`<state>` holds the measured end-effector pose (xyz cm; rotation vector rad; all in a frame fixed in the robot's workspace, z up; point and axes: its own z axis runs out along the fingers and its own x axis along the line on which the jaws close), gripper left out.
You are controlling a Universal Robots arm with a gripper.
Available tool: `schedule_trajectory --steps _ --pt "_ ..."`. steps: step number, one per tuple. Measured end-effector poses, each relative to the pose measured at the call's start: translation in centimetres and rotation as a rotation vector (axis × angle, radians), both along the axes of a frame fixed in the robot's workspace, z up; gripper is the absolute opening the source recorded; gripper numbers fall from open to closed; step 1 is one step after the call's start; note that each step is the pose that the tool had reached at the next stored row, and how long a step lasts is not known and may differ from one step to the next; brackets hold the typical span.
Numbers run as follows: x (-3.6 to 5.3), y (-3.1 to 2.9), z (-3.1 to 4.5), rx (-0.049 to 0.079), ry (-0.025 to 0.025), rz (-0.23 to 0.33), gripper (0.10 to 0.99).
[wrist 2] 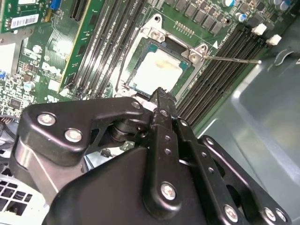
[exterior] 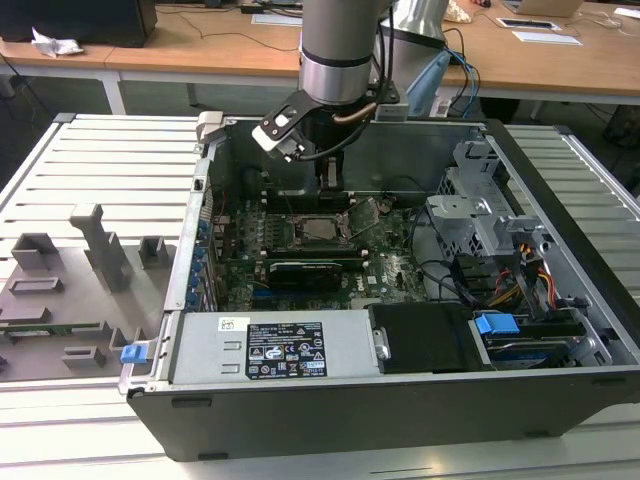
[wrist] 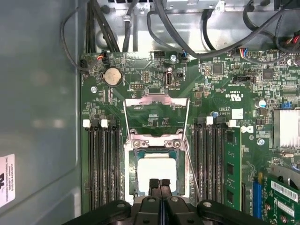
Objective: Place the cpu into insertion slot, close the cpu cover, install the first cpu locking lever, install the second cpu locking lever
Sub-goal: 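Close the cpu cover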
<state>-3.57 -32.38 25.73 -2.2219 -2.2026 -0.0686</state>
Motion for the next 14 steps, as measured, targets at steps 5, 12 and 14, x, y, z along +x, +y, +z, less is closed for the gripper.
schedule_trajectory --steps 5,12,14 --pt "0.26 -0.03 -0.01 0.000 0.0002 0.035 0.106" --pt "1.89 -0.03 -0.01 0.000 0.0002 0.036 0.106" --pt "1.91 -0.03 0.35 0.000 0.0003 0.036 0.106"
